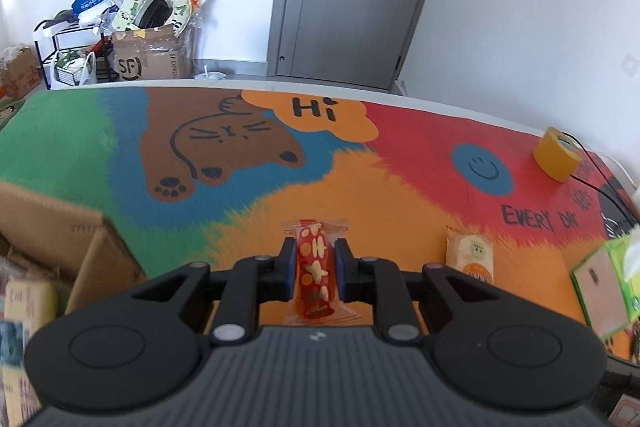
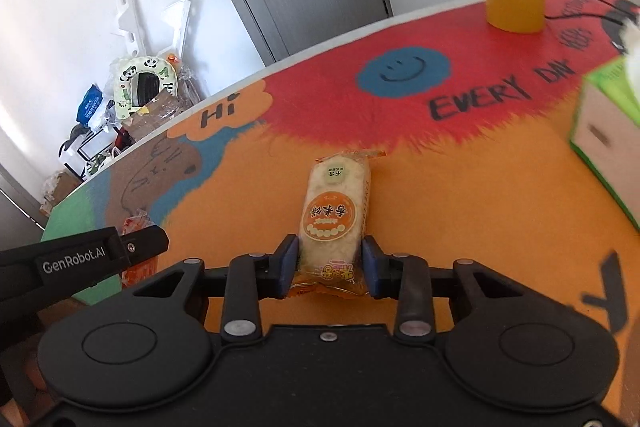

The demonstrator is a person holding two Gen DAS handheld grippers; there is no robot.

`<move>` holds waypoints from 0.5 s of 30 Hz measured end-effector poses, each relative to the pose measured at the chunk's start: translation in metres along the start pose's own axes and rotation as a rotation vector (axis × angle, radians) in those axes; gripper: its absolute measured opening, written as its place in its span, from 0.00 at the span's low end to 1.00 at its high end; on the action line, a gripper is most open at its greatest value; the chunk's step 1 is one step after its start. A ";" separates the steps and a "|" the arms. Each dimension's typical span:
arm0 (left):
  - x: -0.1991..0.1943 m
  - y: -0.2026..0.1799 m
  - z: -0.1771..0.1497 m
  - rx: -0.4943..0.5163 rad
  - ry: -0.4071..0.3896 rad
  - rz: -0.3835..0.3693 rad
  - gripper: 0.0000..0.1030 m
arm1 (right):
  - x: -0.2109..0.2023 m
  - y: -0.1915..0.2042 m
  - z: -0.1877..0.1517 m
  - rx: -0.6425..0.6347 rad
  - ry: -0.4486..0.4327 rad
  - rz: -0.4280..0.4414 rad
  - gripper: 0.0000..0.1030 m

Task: Organize snacks
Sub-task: 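Carry both snacks over the cardboard box and open both tools inside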

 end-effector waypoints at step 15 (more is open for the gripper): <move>-0.047 0.012 -0.045 -0.004 -0.002 -0.070 0.18 | -0.057 -0.016 -0.041 0.041 -0.032 0.032 0.33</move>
Point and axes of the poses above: each gripper's, at about its wrist camera, not at the fingertips, and x roughly the way its jaws point, y to its left, z to its top, the point moved 7 cm from there along x, roughly the way its jaws point, and after that the axes turned 10 degrees about -x, right-handed, at the moved point
